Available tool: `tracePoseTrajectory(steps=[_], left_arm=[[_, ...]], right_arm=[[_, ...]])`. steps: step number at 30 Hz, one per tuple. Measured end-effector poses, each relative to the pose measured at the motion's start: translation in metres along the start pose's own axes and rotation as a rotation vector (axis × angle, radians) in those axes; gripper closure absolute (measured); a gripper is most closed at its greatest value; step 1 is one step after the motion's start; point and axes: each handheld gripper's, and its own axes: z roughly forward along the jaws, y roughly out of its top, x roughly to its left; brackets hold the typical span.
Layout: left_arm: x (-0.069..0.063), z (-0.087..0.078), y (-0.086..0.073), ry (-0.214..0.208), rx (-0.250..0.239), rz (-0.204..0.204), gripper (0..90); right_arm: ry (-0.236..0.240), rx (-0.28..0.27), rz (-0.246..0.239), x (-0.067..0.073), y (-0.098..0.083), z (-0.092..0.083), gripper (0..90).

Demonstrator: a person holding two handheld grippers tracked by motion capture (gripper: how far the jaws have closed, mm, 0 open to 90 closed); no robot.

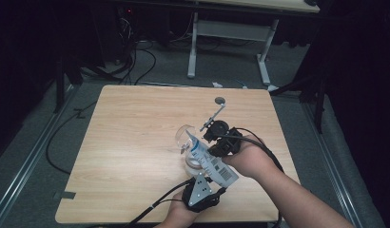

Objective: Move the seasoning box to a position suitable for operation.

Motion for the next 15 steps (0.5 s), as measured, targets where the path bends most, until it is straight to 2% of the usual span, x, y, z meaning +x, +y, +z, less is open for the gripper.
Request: tracePoseTrajectory(steps=[15], left_arm=[[0.0028,0.0014,-0.0063,0.014,0.021,0.000,56.9]], right_arm=[[0.001,0.006,0.002,-0.0008,-0.0015,0.0008,89.8]])
